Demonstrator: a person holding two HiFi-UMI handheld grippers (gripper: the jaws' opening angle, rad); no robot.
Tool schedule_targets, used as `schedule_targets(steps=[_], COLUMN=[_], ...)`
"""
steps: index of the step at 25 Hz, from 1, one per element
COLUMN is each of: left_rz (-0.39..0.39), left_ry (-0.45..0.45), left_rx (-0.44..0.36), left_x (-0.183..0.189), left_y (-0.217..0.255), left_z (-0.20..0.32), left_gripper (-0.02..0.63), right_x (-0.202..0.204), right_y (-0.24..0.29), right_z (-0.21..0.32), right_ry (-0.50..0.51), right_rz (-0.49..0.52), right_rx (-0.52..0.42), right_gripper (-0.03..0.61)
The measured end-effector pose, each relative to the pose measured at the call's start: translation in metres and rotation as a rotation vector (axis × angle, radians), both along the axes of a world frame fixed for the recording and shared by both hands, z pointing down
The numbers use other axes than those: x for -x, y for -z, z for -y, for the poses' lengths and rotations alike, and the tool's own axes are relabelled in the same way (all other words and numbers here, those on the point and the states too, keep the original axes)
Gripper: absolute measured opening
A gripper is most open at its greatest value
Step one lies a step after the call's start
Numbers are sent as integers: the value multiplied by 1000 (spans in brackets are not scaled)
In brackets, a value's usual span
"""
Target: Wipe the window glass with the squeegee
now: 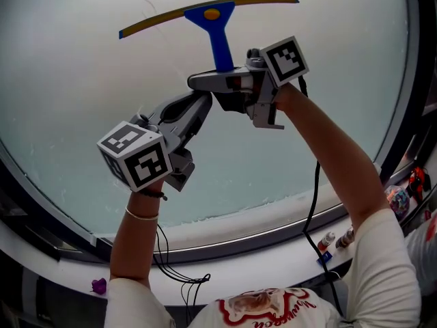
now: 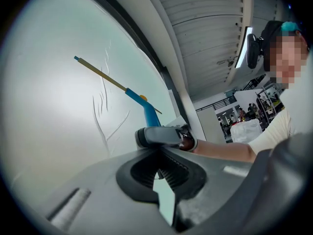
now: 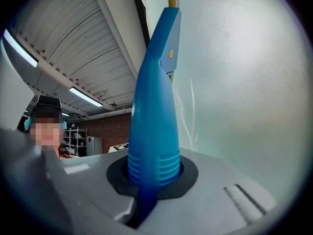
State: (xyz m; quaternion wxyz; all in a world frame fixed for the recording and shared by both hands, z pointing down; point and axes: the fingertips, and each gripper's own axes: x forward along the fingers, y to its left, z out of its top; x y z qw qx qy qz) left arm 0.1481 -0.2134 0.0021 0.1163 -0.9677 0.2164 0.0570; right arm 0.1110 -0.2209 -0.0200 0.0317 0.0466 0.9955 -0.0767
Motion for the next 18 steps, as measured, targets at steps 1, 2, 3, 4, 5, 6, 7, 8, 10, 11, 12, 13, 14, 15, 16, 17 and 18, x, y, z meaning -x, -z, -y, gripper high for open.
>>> schedule_targets(steps=[1, 2, 3, 4, 5, 6, 7, 8, 10, 11, 12, 13, 14, 15, 16, 17, 18], left_rz=[-1, -4, -9, -16, -23, -29, -31, -30, -25, -24, -25, -29, -33, -37, -40, -41, -39], left_ry=[3, 5, 5, 3, 0, -2, -3, -3, 0, 0, 0, 0, 0, 1, 1, 2, 4], left_rx=[0, -4, -10, -17, -20, -18, -13, -10, -7, -8, -8, -5, 1, 9, 18, 25, 30], left_x=[0, 1, 1, 1, 2, 3, 3, 3, 2, 2, 2, 2, 2, 3, 3, 4, 4], left_y=[-2, -5, -9, -14, -19, -24, -28, -30, -28, -26, -25, -25, -26, -27, -29, -30, -31], left_z=[0, -1, -1, -1, -1, -2, -3, -4, -6, -6, -6, -7, -8, -8, -8, -7, -6], left_gripper=[2, 0, 2, 2, 2, 2, 2, 2, 2, 2, 0, 2, 1, 2, 0, 2, 2], right_x=[0, 0, 0, 1, 1, 2, 2, 2, 1, 1, 1, 1, 1, 1, 2, 2, 3], right_y=[-2, -5, -10, -14, -19, -24, -27, -29, -28, -27, -25, -25, -26, -27, -28, -29, -30], right_z=[0, 0, 0, 0, -1, -2, -3, -3, -4, -4, -4, -5, -5, -6, -5, -5, -4], right_ry=[-1, -4, -8, -11, -12, -10, -8, -6, -4, -3, -2, -1, 1, 4, 7, 9, 10], right_rz=[0, 2, 4, 6, 9, 10, 10, 10, 13, 15, 16, 17, 17, 17, 18, 19, 20], right_rx=[0, 2, 2, 1, 1, 2, 6, 12, 26, 31, 35, 38, 39, 40, 43, 46, 49], right_gripper=[21, 23, 25, 25, 25, 26, 26, 26, 27, 26, 26, 28, 29, 29, 29, 31, 32])
